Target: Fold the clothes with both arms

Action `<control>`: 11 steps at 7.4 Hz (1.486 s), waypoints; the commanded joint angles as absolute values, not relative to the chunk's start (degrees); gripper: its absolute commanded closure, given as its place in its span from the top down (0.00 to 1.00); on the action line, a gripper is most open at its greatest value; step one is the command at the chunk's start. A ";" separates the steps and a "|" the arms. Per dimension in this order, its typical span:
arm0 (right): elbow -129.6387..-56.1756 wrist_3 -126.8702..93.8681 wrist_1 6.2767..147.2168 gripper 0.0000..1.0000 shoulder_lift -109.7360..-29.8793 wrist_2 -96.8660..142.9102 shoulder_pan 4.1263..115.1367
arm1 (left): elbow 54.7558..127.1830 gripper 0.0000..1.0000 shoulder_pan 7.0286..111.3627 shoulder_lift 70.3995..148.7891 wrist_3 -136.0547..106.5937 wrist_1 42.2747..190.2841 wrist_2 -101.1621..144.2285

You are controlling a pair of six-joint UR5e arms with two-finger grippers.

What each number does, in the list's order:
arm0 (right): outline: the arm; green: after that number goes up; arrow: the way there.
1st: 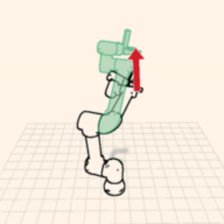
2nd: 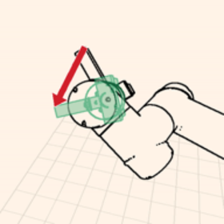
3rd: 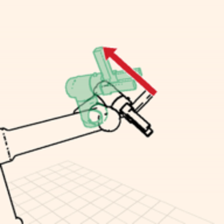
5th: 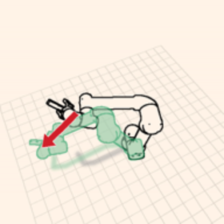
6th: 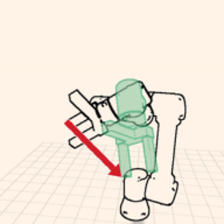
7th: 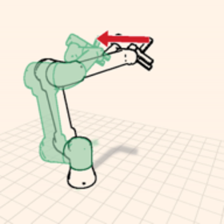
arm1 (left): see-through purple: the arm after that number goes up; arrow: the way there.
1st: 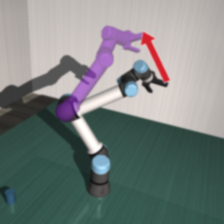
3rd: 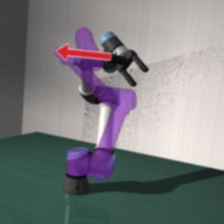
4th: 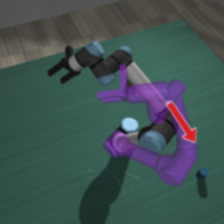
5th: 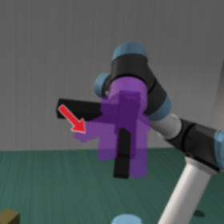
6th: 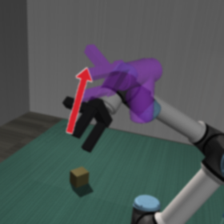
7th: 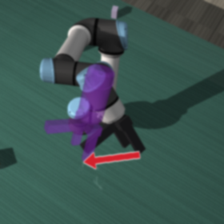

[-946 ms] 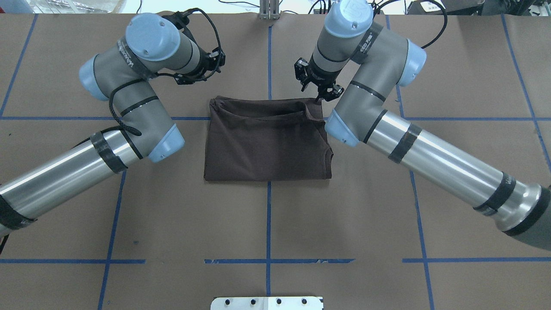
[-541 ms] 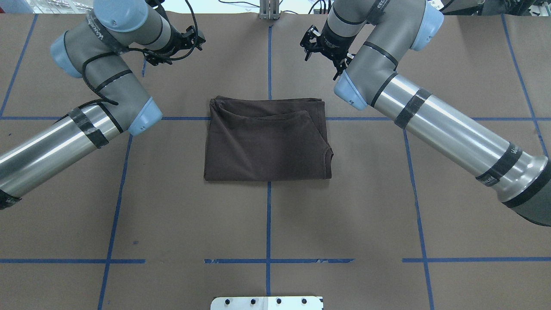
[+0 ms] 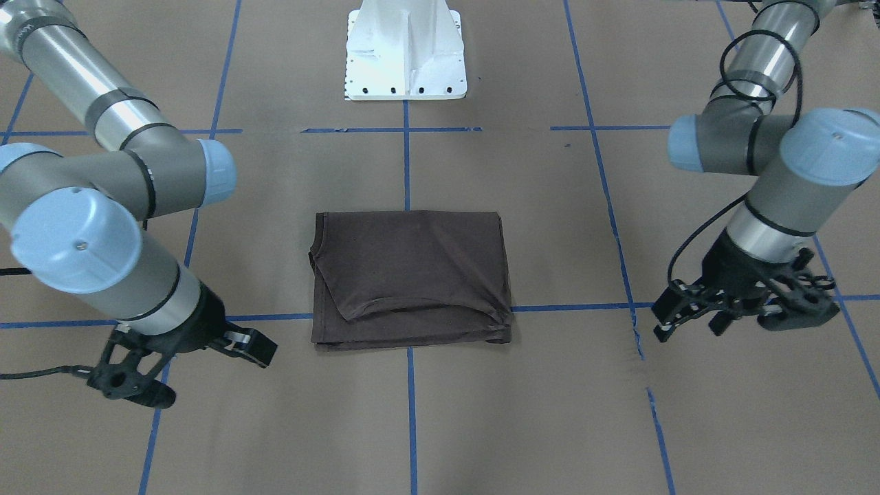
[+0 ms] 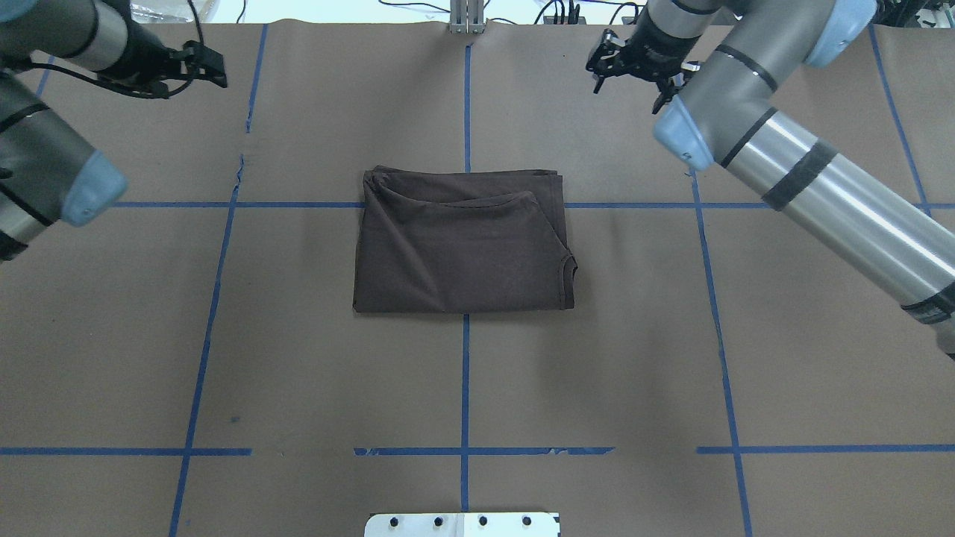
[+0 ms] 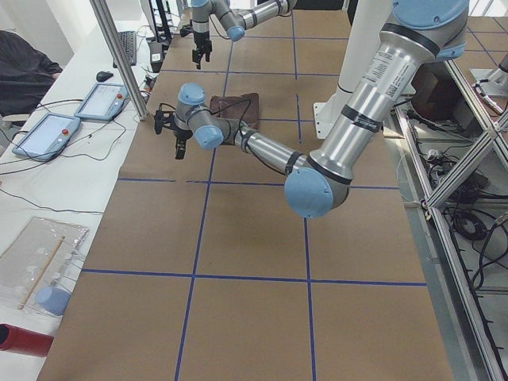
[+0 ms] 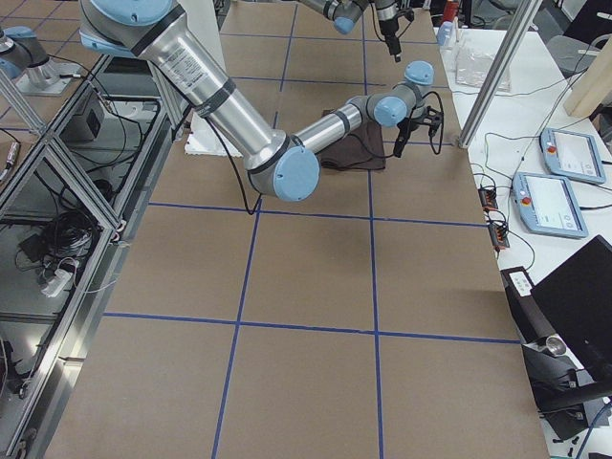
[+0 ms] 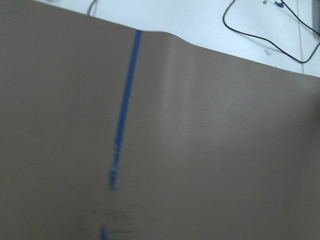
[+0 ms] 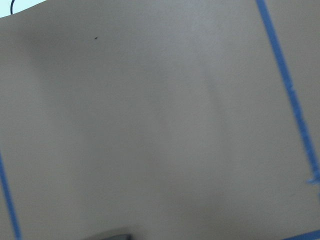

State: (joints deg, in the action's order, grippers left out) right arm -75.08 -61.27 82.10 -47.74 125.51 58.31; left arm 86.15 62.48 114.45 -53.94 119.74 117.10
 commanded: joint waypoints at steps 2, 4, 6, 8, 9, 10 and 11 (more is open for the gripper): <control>-86.09 -30.93 84.81 1.00 -65.85 127.52 69.59 | 88.86 1.00 78.61 98.92 -14.13 118.31 122.59; -91.55 -22.35 89.78 1.00 -72.92 131.46 75.30 | 89.12 1.00 83.75 97.21 5.33 109.03 122.87; -94.75 -21.80 89.83 1.00 -77.07 130.70 74.80 | 87.28 1.00 83.32 95.38 5.36 109.25 121.99; -99.91 -22.23 89.82 1.00 -81.01 131.66 74.97 | 87.26 1.00 83.58 94.84 5.71 105.68 122.95; -101.15 -21.63 89.65 1.00 -83.82 132.97 74.97 | 91.80 1.00 83.58 93.53 5.80 96.94 125.57; -101.16 -21.45 90.08 1.00 -84.20 133.85 75.14 | 95.50 1.00 83.67 92.99 5.80 90.59 126.47; -100.90 -19.18 90.09 1.00 -85.59 134.90 75.93 | 96.06 1.00 84.63 90.73 9.63 90.01 126.91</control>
State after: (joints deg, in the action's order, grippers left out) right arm -100.78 -21.04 89.95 -83.90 133.60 75.27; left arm 93.71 83.85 92.87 6.65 93.94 125.89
